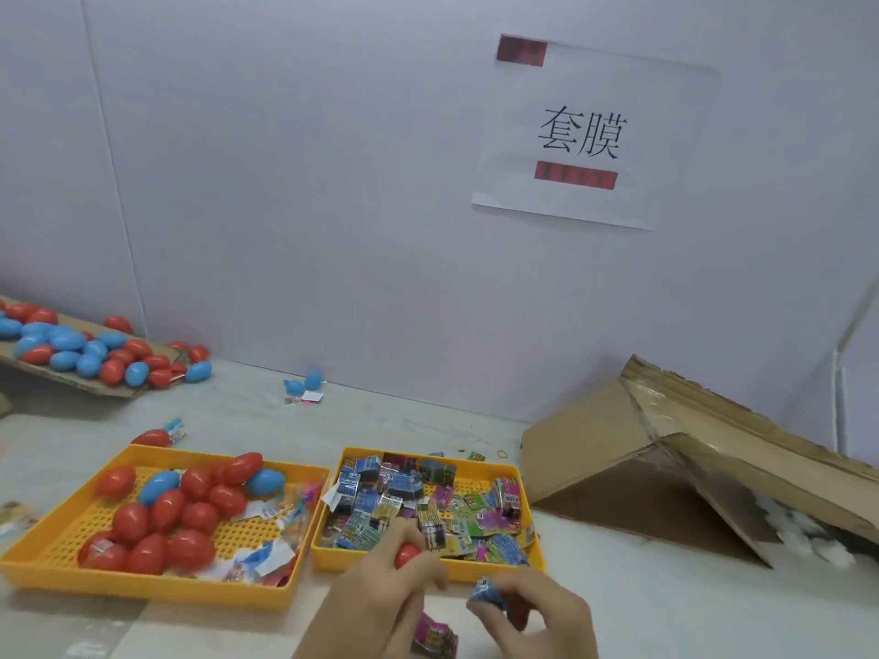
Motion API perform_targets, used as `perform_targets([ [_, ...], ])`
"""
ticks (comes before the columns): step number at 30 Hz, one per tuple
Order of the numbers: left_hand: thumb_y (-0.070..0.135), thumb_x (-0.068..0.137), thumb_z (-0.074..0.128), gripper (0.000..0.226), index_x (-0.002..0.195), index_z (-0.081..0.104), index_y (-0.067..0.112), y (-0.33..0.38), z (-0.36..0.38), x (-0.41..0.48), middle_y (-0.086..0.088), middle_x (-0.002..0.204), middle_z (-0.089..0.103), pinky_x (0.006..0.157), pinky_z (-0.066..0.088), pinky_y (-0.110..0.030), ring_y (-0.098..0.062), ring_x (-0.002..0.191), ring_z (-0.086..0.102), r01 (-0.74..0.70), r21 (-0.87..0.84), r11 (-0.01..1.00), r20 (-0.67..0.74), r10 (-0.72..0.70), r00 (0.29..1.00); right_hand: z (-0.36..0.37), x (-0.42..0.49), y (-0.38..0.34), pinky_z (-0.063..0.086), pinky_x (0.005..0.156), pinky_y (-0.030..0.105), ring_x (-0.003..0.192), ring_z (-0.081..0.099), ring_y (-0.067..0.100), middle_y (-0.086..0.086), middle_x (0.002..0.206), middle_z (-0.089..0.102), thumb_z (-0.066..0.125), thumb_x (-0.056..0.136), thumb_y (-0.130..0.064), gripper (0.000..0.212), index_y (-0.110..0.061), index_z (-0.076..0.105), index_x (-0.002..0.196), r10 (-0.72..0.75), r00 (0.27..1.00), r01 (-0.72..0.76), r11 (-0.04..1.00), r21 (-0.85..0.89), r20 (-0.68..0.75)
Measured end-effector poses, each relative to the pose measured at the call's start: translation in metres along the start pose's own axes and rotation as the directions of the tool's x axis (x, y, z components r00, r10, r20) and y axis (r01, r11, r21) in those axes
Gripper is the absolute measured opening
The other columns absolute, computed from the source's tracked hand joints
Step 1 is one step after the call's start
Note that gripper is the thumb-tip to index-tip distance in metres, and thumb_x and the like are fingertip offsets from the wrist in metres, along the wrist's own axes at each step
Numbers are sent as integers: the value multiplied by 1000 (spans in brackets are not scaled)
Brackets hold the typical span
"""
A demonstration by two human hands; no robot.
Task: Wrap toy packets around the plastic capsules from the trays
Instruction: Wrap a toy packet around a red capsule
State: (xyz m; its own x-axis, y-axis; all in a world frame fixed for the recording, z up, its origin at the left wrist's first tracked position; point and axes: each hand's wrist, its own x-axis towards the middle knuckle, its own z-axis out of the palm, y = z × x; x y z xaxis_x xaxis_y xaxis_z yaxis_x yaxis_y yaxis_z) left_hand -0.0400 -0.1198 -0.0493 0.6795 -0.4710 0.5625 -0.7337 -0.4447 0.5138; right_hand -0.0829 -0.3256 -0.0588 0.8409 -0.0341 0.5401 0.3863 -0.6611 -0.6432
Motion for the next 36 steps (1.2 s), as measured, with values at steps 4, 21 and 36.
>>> perform_targets([
  [4,47,94,40,27,93,64,33,11,9,-1,18,95,40,59,35,-7,-2,66,52,48,-4,999,10,-48,999,-1,4,-2,38,52,9,52,45,-4,-16,68,60,90,66,-7,34,-33,70,75,-99,995,96,992,-79,-23],
  [21,46,94,65,9,96,58,52,8,22,2,14,94,55,78,40,-11,-2,95,53,255,-169,952,161,-228,960,4,-2,1,42,50,13,55,46,2,-9,74,61,86,68,-2,26,-18,74,84,-192,975,180,977,-110,-109],
  [36,16,88,77,17,79,78,31,8,13,-2,11,83,67,69,49,-17,-13,84,65,319,-445,837,10,-352,936,6,-12,-20,53,61,27,67,66,16,-11,88,69,73,86,-32,8,-32,72,94,48,998,-55,968,245,33],
])
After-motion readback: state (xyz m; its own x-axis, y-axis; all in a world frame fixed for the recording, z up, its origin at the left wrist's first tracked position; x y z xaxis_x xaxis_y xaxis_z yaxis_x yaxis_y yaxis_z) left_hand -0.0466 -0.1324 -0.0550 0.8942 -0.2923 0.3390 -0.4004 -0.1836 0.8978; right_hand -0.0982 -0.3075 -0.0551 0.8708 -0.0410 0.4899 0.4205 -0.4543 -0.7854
